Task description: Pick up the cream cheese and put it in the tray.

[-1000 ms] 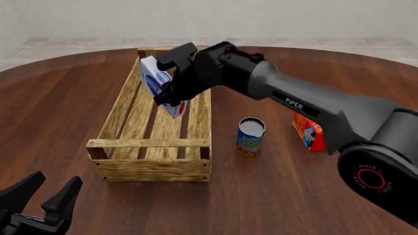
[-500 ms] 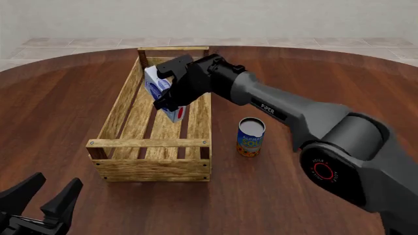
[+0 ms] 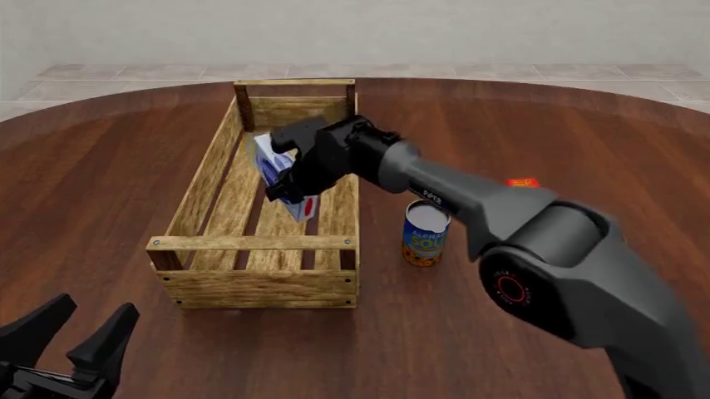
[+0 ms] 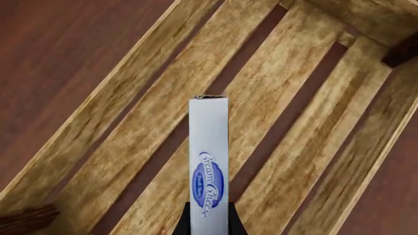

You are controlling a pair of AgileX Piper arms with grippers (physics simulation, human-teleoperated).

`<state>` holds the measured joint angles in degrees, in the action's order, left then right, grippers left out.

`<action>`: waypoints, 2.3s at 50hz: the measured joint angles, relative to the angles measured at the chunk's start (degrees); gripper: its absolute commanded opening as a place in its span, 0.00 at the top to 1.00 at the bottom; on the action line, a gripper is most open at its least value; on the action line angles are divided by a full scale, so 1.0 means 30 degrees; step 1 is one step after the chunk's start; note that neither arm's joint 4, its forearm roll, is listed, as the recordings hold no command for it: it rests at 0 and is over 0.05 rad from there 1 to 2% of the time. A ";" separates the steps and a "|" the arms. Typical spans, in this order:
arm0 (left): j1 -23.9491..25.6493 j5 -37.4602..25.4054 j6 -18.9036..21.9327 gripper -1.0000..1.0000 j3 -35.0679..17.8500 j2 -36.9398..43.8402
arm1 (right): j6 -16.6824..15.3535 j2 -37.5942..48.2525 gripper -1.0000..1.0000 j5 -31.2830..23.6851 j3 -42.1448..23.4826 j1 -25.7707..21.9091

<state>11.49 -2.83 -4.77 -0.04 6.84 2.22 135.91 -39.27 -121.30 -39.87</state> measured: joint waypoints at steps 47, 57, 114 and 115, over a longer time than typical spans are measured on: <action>0.0005 0.0045 -0.0134 0.00 0.0004 0.0083 | -0.0623 0.1000 0.00 0.0448 0.0248 -0.0190; 0.0041 0.0006 -0.0132 0.00 0.0006 0.0054 | -0.0930 0.0755 0.00 0.0388 0.0451 -0.0300; 0.0200 -0.0263 -0.0010 0.00 0.0005 -0.0162 | -0.1739 -0.7765 0.00 0.4095 0.8642 -0.1367; 0.0198 -0.0272 -0.0008 0.00 0.0006 -0.0167 | -0.1682 -0.8071 0.00 0.4302 0.8998 -0.1431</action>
<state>12.08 -3.64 -4.79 -0.03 6.34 -2.83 111.70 -26.36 -94.31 -44.17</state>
